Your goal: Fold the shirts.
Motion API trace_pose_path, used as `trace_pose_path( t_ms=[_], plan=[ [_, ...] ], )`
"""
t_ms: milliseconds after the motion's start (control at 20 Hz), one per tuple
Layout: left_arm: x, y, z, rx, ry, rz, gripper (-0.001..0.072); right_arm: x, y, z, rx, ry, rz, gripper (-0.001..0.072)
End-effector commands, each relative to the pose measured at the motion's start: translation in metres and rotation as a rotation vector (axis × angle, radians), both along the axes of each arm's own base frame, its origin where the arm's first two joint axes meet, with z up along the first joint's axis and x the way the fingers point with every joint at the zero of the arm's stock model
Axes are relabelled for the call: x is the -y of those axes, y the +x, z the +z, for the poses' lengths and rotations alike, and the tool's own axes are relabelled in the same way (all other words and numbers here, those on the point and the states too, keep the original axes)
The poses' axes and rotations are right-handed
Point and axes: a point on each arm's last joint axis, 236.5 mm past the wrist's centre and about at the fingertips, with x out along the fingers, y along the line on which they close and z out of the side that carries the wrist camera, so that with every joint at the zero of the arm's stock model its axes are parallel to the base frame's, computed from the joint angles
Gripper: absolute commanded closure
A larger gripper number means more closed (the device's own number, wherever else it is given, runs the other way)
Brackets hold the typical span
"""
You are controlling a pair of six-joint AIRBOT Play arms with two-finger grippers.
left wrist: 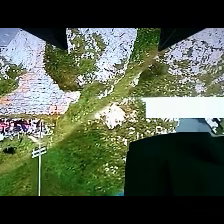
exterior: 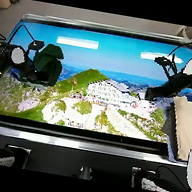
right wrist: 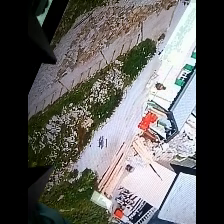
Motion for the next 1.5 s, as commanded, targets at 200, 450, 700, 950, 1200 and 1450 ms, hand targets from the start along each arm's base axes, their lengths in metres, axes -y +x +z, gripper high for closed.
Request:
trace_pose_path(
  t_ms=[200, 450, 700, 950, 1200, 1450],
  plan=[
    [0.0, 0.0, 0.0, 0.0, 0.0, -0.001, 0.0041, -0.001, 0.0, 0.0, -0.002, 0.0, 0.001, 0.0021],
    [0.0, 0.0, 0.0, 0.0, 0.0, -0.001, 0.0041, -0.001, 0.0, 0.0, -0.002, 0.0, 0.001, 0.0021],
    [0.0, 0.0, 0.0, 0.0, 0.0, -0.001, 0.0042, -0.001, 0.0, 0.0, -0.002, 0.0, 0.001, 0.0021],
    [0.01, 0.004, 0.0, 0.016, -0.032, -0.005, 0.0041, -0.001, 0.003, 0.0, 0.01, 0.001, -0.001, 0.0021],
    [0.013, 0.022, 0.0, 0.079, -0.048, 0.011, 0.0044, 0.014, 0.041, 0.007, 0.178, -0.065, 0.018, 0.002],
    [0.021, 0.062, -0.011, 0.182, -0.119, 0.141, 0.0108, 0.015, 0.071, 0.018, 0.315, -0.069, 0.003, 0.0021]
  ],
)
